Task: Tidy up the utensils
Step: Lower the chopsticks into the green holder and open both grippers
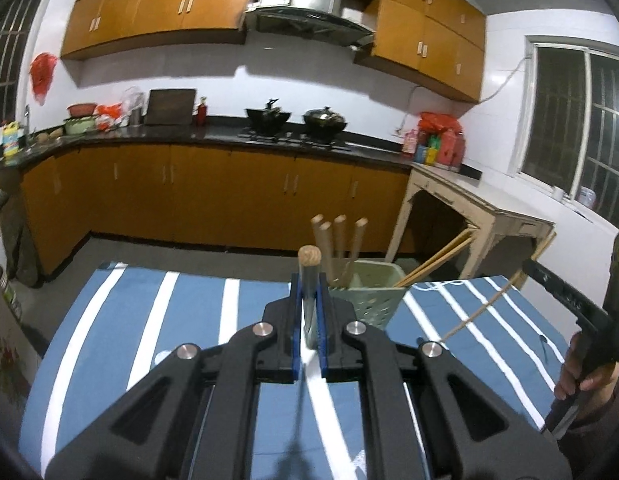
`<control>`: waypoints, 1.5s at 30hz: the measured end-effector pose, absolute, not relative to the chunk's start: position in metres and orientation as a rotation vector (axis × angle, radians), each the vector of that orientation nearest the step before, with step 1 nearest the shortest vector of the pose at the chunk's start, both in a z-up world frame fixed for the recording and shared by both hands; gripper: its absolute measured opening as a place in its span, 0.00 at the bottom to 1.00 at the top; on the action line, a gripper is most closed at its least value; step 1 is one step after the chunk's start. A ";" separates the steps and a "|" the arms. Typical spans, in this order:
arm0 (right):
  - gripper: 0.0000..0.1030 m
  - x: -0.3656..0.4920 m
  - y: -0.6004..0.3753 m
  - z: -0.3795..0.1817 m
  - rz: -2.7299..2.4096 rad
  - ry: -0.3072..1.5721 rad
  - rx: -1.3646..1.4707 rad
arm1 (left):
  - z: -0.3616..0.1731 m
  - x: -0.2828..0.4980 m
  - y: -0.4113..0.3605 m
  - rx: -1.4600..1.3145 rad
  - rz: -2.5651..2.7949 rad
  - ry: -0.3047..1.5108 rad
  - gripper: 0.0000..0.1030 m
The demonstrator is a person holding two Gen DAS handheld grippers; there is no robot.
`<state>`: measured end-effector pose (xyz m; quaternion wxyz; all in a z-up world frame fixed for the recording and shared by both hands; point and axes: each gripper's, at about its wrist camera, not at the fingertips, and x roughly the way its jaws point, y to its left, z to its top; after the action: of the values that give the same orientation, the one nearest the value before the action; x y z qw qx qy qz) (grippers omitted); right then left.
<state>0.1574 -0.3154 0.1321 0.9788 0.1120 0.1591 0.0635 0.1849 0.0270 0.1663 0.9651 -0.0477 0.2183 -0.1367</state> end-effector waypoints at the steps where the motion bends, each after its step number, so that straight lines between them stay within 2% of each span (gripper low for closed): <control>1: 0.08 0.156 -0.315 0.138 0.138 0.310 0.230 | 0.170 0.184 0.024 -0.095 -0.287 0.440 0.07; 17: 0.08 0.165 -0.299 0.191 0.208 0.117 0.231 | 0.230 0.199 -0.017 -0.084 -0.341 0.307 0.07; 25: 0.08 0.193 -0.277 0.177 0.192 0.075 0.188 | 0.216 0.232 -0.028 -0.119 -0.283 0.286 0.07; 45: 0.08 0.230 -0.265 0.129 0.163 0.191 0.186 | 0.164 0.278 -0.037 -0.114 -0.257 0.382 0.07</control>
<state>0.2300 -0.2653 0.1286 0.9878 0.0928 0.0951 0.0812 0.2777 -0.0371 0.1638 0.9720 -0.0563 0.1891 -0.1274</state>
